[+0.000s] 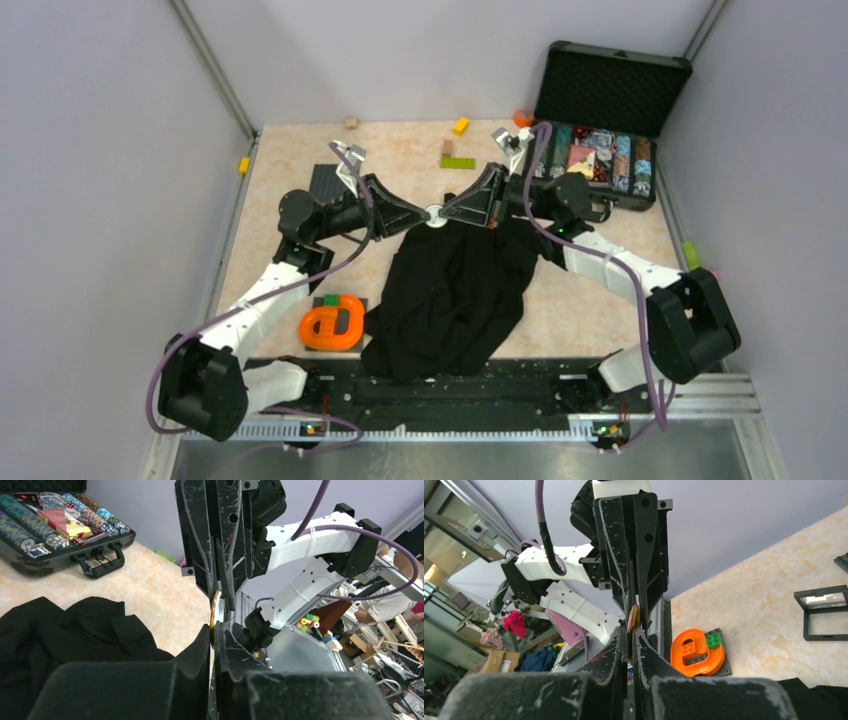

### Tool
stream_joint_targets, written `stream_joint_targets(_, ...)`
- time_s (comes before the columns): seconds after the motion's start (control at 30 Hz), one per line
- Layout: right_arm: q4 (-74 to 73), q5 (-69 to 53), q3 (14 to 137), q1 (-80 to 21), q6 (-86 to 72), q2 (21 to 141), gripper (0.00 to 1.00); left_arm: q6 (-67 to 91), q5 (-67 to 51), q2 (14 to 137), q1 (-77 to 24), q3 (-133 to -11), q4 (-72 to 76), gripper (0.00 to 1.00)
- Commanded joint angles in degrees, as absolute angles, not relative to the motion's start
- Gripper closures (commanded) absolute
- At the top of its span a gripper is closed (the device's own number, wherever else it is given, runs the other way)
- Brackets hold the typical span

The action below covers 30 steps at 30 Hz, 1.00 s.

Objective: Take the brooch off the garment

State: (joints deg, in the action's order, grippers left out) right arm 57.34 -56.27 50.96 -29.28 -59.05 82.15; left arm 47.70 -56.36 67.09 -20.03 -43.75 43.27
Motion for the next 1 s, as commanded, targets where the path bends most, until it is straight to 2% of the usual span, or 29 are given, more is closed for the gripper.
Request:
stream_joint_targets(0.0, 59.3, -56.9, 54.7, -30.7, -58.1, 82.2, 1.00, 44.3, -55.8, 65.9, -20.4, -46.0, 40.3, 1.00)
stream_joint_targets(0.13, 58.2, -56.8, 55.1, -31.0, -57.0, 82.2, 0.97, 45.0, -54.8, 65.8, -20.9, -46.2, 39.9, 1.00)
stream_joint_targets(0.2, 58.0, -56.2, 54.8, -30.9, -55.8, 81.5, 0.71, 45.7, -53.9, 65.5, -20.8, -46.4, 38.8, 1.00)
stream_joint_targets(0.23, 57.5, -54.9, 54.3, -30.9, -54.7, 80.7, 0.33, 45.8, -53.0, 64.8, -20.9, -46.1, 38.8, 1.00)
stream_joint_targets(0.27, 56.2, -53.5, 53.6, -30.8, -53.2, 79.5, 0.14, 45.8, -51.4, 63.8, -20.9, -45.6, 38.3, 1.00)
stream_joint_targets(0.3, 54.3, -52.3, 53.2, -30.7, -50.8, 78.4, 0.08, 45.3, -49.1, 62.3, -20.8, -45.0, 37.3, 1.00)
stream_joint_targets(0.4, 48.0, -49.0, 52.5, -30.6, -44.9, 75.3, 0.06, 44.0, -43.2, 58.4, -20.8, -43.2, 34.7, 1.00)
stream_joint_targets(0.53, 53.3, -43.8, 46.7, -30.8, -42.2, 71.7, 0.06, 46.6, -39.4, 56.0, -20.9, -40.6, 37.4, 1.00)
stream_joint_targets(0.7, 58.9, -37.4, 41.9, -33.9, -37.1, 70.8, 0.21, 53.7, -37.1, 56.9, -22.1, -36.3, 49.1, 1.00)
stream_joint_targets(0.8, 62.5, -34.6, 41.4, -37.5, -35.2, 72.1, 0.22, 52.4, -35.2, 57.2, -24.2, -35.6, 49.8, 1.00)
stream_joint_targets(0.9, 65.5, -31.5, 40.9, -39.1, -34.3, 73.6, 0.34, 53.0, -34.7, 57.5, -24.7, -35.0, 51.9, 1.00)
stream_joint_targets(0.97, 65.5, -31.3, 41.0, -39.3, -34.1, 74.3, 0.35, 53.2, -34.6, 57.6, -24.9, -34.8, 52.8, 1.00)
